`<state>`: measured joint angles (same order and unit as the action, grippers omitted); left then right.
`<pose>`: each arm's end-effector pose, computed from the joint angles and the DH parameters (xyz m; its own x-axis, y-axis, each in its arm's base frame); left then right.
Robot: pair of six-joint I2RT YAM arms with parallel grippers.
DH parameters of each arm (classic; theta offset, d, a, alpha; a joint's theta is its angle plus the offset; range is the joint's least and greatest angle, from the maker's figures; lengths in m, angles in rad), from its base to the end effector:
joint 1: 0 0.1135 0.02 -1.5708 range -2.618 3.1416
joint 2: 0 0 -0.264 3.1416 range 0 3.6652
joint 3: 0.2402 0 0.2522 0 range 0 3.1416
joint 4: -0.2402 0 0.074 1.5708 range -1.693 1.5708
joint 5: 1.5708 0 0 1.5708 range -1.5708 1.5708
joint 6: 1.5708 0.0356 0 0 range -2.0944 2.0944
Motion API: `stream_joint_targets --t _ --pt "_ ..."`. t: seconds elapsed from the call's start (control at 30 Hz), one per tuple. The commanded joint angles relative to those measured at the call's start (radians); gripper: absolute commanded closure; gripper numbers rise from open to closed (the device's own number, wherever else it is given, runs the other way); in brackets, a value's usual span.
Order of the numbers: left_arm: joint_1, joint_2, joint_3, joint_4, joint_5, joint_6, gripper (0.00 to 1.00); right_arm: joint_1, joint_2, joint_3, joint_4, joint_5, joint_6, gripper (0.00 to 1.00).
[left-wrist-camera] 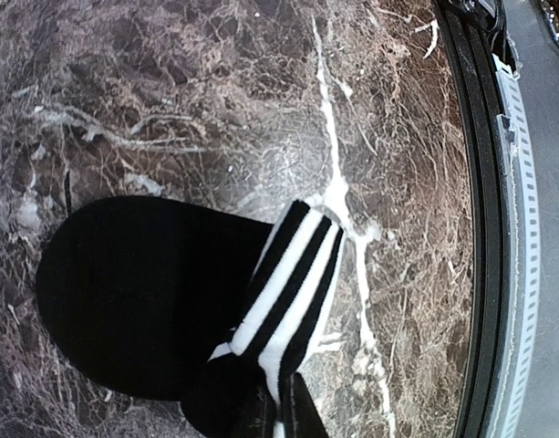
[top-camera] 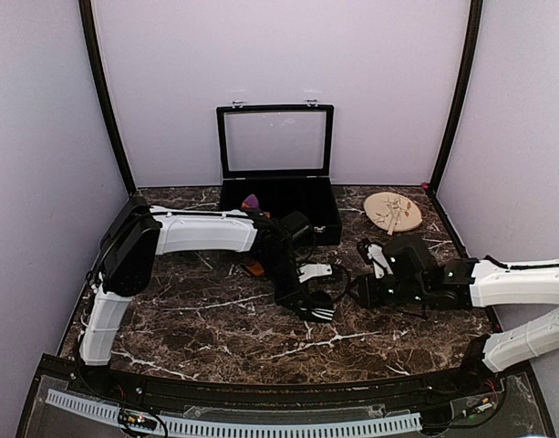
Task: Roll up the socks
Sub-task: Roll the sock at the center of the board.
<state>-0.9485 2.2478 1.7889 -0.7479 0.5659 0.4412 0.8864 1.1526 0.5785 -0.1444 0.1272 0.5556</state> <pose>0.2576 -0.3919 0.1673 -0.1521 0.8305 -0.5359 0.9534 -0.0196 -0.3010 0.1510 0.1779 0.2001 -0.7271 -0.0635 -0.6836 -0.3821 0.8646 0.3261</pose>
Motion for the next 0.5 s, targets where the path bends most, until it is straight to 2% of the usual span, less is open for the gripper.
stream_joint_targets --t 0.0,0.27,0.47 --pt "0.015 0.025 0.034 -0.100 0.066 -0.009 1.00 0.119 0.010 0.044 -0.045 0.218 -0.042 0.61" --pt "0.017 0.044 0.026 -0.114 0.123 -0.011 1.00 0.331 0.052 0.087 -0.109 0.457 -0.044 0.62" --pt "0.019 0.060 0.034 -0.123 0.147 -0.015 1.00 0.445 0.074 0.095 -0.140 0.552 -0.054 0.63"
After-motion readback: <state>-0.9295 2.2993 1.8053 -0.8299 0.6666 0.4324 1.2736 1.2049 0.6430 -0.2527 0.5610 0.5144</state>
